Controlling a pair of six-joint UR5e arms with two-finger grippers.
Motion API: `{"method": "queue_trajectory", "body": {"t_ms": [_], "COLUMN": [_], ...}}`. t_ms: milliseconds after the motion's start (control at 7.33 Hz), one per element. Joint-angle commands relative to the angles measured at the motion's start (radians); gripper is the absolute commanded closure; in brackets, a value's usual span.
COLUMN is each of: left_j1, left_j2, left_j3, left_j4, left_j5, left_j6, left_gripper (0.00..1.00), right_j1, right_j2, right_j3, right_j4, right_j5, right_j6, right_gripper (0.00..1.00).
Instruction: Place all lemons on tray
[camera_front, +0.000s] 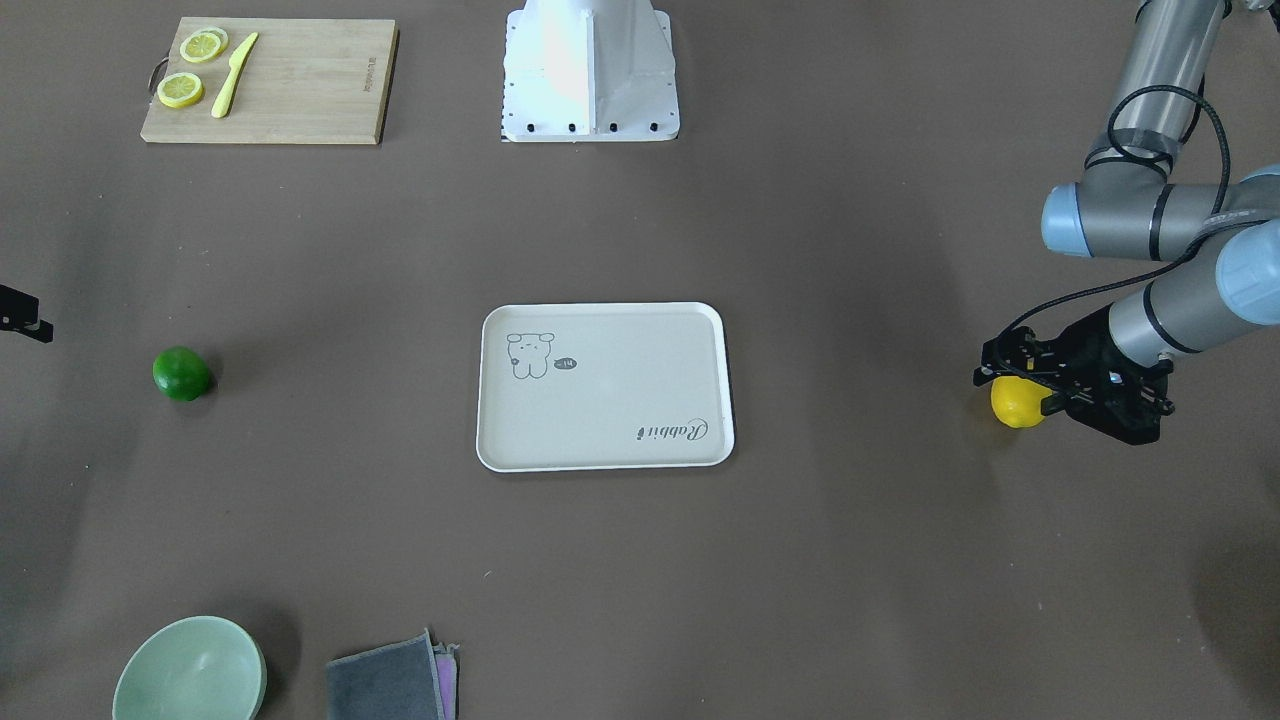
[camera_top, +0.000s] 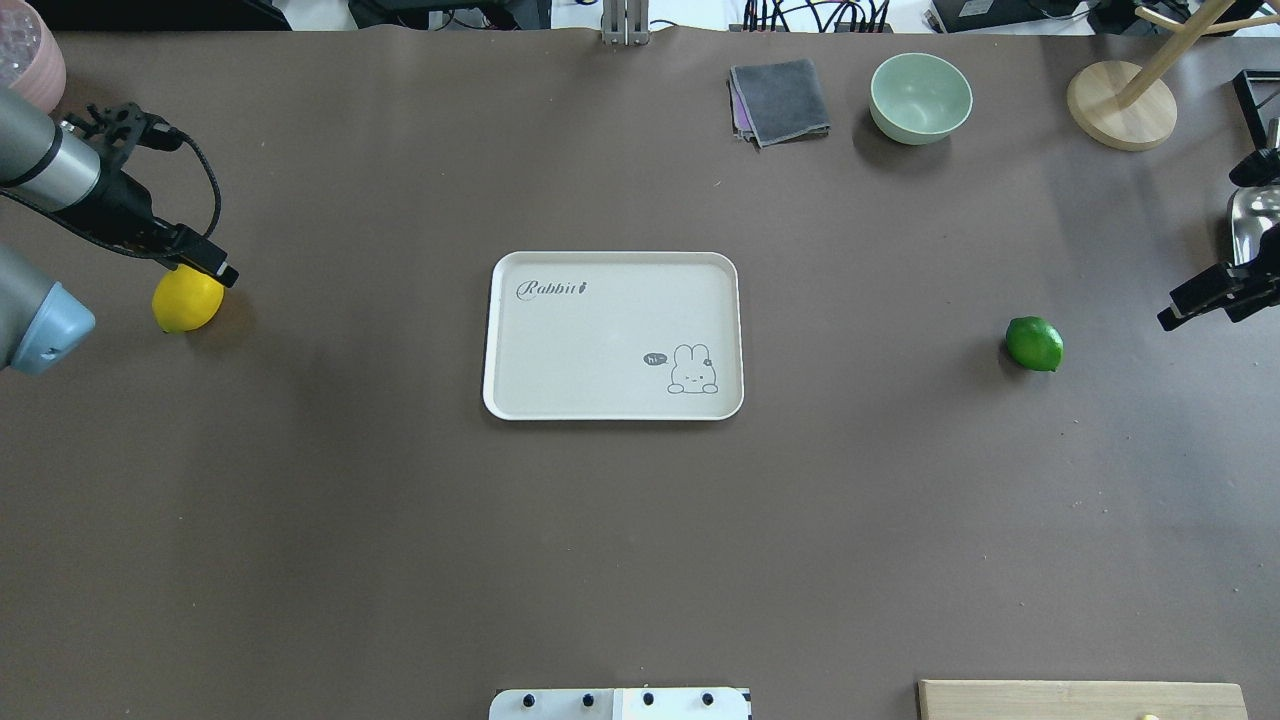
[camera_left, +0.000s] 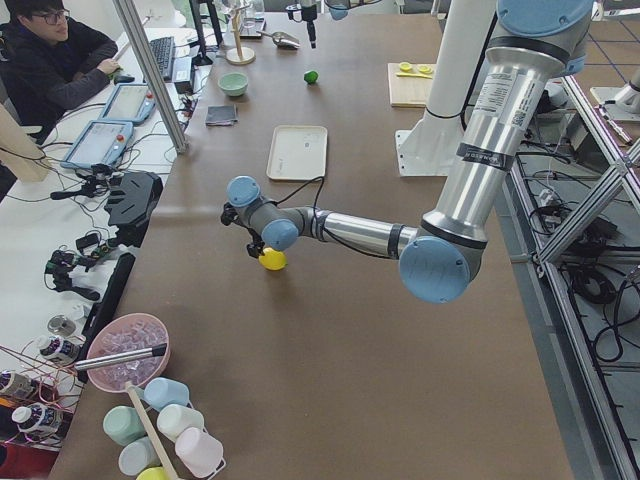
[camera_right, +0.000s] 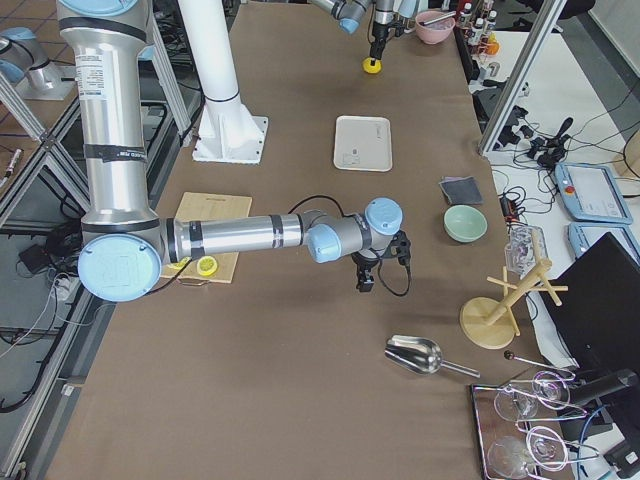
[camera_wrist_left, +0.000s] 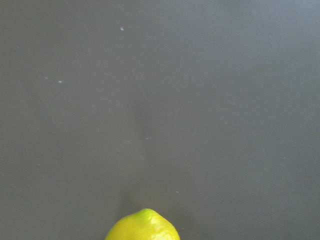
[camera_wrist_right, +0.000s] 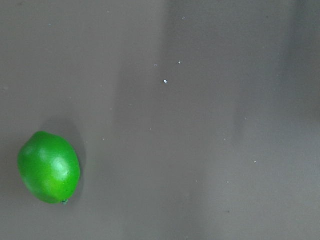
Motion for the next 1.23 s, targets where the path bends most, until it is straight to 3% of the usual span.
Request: {"method": "queue_trajectory", "body": {"t_ms": [0,409,1091], "left_j1": [-0.041,-0.037,0.026], "left_j2": [-0.002,0.012,0.027], "left_j3": [0.003,-0.003,0.01], "left_j4": [0.006,0.039,0.036], "left_j5": [0.006,0.067,0.071], "left_j6": [0.0,0.017,0.007], "left_gripper": [0.02,0.02,0.02], "right_j1": [-0.01,-0.016,-0.019], "right_j2": [0.0,0.0,0.0], "right_j3": [-0.001,-0.001,-0.001], "right_j4": [0.0,0.0,0.0], "right_j5": [-0.001,-0.003,-0.004], "right_j6": [0.002,0.002,0.009], "right_gripper": [0.0,0.0,0.0]}}
